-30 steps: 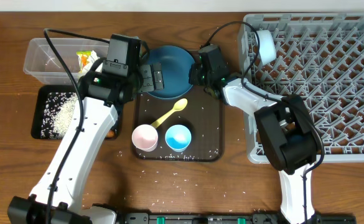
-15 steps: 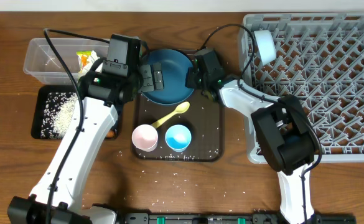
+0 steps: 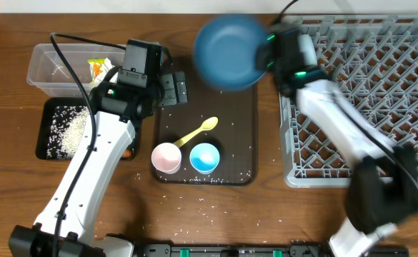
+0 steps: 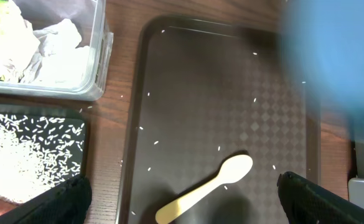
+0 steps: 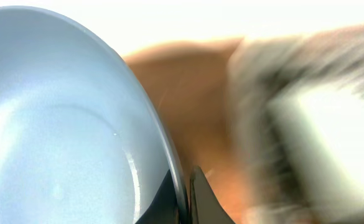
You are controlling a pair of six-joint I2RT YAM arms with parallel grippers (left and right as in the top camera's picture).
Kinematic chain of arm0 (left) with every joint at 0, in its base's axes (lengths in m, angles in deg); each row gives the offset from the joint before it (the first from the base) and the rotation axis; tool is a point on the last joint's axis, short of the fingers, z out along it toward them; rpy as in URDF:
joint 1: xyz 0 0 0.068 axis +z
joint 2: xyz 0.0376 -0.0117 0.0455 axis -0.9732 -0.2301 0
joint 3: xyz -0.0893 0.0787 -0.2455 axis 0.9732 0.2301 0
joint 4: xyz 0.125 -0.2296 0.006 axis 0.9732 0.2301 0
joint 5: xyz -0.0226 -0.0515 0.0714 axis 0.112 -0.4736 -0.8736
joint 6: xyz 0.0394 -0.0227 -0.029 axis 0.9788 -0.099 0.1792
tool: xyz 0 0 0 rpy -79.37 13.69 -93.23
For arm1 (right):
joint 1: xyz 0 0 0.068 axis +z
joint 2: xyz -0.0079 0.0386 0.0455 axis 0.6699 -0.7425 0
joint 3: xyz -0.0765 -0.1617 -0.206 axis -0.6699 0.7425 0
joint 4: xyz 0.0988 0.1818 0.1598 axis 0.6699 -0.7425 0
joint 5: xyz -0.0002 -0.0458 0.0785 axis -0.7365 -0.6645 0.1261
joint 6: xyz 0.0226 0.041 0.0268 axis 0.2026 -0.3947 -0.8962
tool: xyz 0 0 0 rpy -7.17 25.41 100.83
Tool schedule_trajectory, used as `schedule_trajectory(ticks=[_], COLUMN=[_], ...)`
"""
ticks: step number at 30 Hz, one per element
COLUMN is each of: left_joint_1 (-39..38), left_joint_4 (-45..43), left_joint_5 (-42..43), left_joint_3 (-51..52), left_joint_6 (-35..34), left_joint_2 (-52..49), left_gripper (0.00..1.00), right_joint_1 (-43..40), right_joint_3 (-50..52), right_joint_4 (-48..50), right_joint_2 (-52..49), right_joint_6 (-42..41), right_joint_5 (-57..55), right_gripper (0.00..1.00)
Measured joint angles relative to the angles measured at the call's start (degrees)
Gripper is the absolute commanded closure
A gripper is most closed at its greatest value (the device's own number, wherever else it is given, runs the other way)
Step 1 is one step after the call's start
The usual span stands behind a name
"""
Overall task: Sort waste into correct bins and load items into the dishwasher rack
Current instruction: 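Lift the blue plate with the right gripper and stand it in the rack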
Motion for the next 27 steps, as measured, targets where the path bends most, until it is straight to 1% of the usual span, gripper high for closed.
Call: schedule_trajectory(ticks=[3,5,7,9,13,17,22,27], left_joint_1=[0.0,0.0,0.0,0.0,0.0,0.0,0.0,0.0], left_joint_4=[0.0,0.0,0.0,0.0,0.0,0.0,0.0,0.0], left_joint_5=[0.0,0.0,0.0,0.0,0.0,0.0,0.0,0.0], left_joint_3=[0.0,0.0,0.0,0.0,0.0,0.0,0.0,0.0], left_joint_6=[0.0,0.0,0.0,0.0,0.0,0.0,0.0,0.0], left_joint_2=[0.0,0.0,0.0,0.0,0.0,0.0,0.0,0.0], left_gripper=[0.03,0.03,0.02,0.03,0.03,0.03,0.03,0.03], right_joint_1=[-2.9,-5.1,-6.9,-9.1,-13.9,-19.2,-23.7,-27.5], right_joint_3=[-1.4,-2.1,-2.5,-2.7,-2.7,-2.6,-2.5,-2.5], right_joint_4=[0.9,3.0,5.6,8.9,14.1,19.2,24.3,29.3], right_joint_2=[8.8,13.5,16.0,17.1,15.4,10.7,5.2,0.5], right_joint_6=[3.9,8.0,12.6,19.3,33.9,49.8,63.0,73.0], right_joint_5=[-8.5,-15.0,-20.8,-26.5,-31.9,-34.5,-34.4,-31.4], right_gripper=[0.99,0.99,0.99,0.99,0.99,0.99,0.99,0.99])
